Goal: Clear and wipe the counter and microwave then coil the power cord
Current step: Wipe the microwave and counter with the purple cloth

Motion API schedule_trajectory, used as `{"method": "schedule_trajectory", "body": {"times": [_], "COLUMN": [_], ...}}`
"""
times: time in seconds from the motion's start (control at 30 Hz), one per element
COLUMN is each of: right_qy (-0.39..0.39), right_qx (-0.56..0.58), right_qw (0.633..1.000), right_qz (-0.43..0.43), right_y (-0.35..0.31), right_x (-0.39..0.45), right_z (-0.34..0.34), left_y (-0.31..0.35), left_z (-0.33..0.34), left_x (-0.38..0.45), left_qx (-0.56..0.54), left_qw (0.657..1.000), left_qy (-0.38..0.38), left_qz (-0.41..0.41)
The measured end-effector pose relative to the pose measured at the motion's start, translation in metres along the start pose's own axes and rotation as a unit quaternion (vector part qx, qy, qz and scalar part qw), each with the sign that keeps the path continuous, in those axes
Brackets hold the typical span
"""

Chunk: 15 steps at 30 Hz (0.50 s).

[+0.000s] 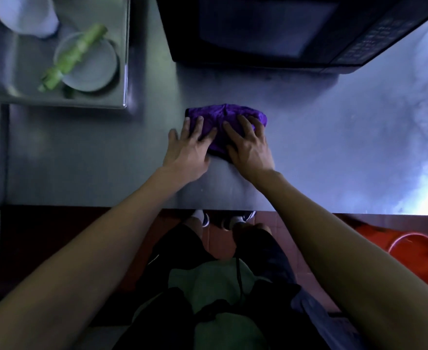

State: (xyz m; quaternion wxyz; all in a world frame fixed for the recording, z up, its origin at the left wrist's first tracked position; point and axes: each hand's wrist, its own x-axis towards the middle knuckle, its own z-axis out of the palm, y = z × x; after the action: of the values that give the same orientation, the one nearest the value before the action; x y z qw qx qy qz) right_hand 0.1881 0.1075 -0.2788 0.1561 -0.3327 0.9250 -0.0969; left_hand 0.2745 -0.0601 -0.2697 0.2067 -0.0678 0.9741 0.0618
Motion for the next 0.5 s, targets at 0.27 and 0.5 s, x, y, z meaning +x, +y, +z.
{"method": "schedule_trajectory", "body": {"times": [0.27,0.5], "right_qy": [-0.021,0.01], "right_qx": [-0.003,0.015], "right_qw": [0.999,0.998], "right_qz": [-0.04,-0.053], "right_y": [-0.029,-0.022], "right_x": [-0.063,-0.132], "right_z": [0.017,0.041], "left_y": [0.013,0.058], "left_z": [0.034,0.058], "left_x": [-0.069,-0.125], "left_qx": [-0.036,-0.054], "left_qw": [0.998,0.995], "left_qy": [0.0,-0.001], "left_qz": [-0.054,-0.081]}}
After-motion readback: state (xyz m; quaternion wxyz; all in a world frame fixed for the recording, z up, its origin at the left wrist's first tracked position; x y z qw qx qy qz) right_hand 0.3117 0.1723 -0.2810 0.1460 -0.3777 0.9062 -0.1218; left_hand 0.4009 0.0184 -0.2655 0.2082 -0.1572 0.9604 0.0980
